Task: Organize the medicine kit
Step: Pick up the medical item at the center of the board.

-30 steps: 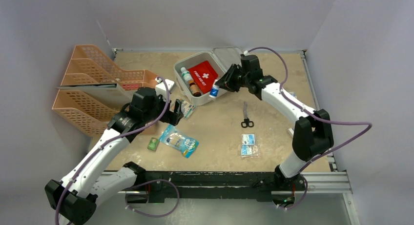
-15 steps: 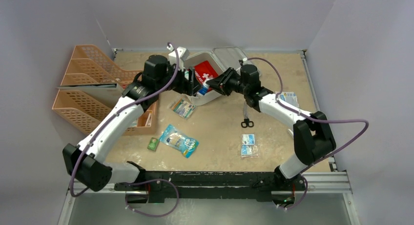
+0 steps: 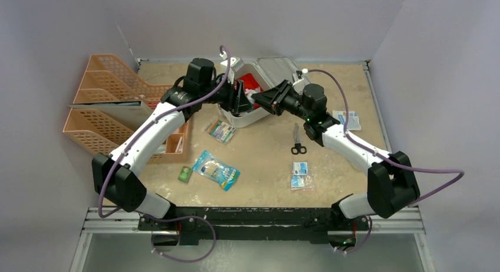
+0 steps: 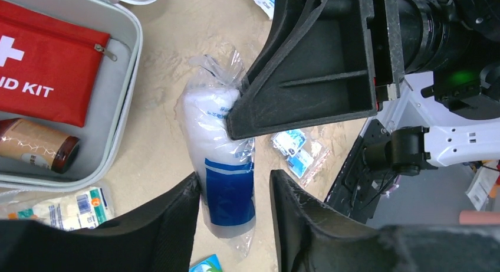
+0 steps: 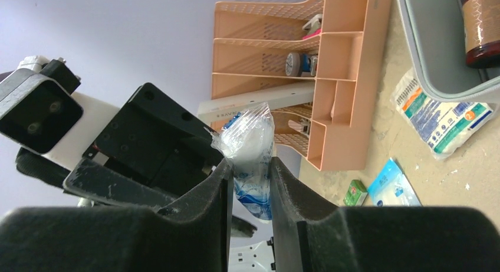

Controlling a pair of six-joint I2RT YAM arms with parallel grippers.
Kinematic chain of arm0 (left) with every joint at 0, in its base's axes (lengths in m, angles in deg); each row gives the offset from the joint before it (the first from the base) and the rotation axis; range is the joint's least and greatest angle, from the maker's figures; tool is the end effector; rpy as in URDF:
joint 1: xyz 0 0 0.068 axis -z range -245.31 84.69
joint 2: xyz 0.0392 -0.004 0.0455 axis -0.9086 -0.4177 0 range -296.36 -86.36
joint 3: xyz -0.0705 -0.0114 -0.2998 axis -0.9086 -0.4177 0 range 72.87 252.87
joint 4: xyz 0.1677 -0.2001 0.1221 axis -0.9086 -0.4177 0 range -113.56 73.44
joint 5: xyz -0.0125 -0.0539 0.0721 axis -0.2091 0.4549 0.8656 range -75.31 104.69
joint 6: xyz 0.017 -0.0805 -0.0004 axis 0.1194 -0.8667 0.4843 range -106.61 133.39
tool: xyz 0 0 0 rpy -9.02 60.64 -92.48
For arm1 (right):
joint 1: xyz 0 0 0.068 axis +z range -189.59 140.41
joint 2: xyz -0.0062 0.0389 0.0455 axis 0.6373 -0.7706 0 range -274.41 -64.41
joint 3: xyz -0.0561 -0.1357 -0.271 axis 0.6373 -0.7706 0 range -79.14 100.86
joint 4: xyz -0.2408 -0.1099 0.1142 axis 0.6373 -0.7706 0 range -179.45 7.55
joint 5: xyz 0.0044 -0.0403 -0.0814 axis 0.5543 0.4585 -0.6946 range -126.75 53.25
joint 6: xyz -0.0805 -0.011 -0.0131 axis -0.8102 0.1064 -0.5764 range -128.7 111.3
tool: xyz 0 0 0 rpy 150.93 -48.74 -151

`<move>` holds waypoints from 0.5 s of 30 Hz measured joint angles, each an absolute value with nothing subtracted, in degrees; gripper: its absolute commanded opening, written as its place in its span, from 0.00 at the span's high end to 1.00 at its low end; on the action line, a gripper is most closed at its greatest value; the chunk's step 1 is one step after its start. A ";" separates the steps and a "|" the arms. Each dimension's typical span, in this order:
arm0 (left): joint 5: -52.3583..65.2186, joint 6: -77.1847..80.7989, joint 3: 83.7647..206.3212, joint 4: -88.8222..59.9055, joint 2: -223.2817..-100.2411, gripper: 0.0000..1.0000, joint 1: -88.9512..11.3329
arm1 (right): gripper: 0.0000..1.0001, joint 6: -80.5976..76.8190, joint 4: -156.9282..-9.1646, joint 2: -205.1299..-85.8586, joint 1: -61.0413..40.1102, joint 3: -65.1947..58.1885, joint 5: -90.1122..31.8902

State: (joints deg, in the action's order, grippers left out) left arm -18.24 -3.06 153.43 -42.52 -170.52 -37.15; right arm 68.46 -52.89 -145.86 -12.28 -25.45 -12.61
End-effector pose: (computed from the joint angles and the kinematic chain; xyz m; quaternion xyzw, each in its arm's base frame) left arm 0.3190 -0.2149 0.3889 0.2265 0.8098 -0.4097 0.3536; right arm 0.3282 0.2025 0.3406 0.1506 0.6804 0.6443 0.3150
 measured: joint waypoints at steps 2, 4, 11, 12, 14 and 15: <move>-19.22 -2.38 154.11 -42.95 -171.30 0.61 -37.34 | 0.72 68.90 -51.73 -145.86 -12.35 -25.90 -12.15; -19.81 -1.95 154.45 -43.22 -171.81 0.66 -37.50 | 0.72 69.34 -51.16 -145.86 -12.52 -26.32 -11.78; -20.16 0.55 155.00 -44.57 -172.42 0.72 -37.54 | 0.67 69.75 -49.48 -145.86 -12.59 -27.61 -11.43; -20.29 0.96 155.11 -44.62 -172.64 0.73 -37.54 | 0.65 69.73 -49.35 -145.86 -12.61 -27.74 -11.47; -20.55 1.77 155.15 -44.77 -173.05 0.73 -37.54 | 0.59 69.69 -49.33 -145.86 -12.65 -27.96 -11.47; -20.73 2.29 155.18 -44.90 -173.29 0.74 -37.54 | 0.55 69.66 -49.35 -145.86 -12.68 -28.09 -11.47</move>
State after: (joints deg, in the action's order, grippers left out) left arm -20.73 2.29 155.18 -44.90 -173.29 -37.54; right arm 69.66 -49.35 -145.86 -12.68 -28.09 -11.47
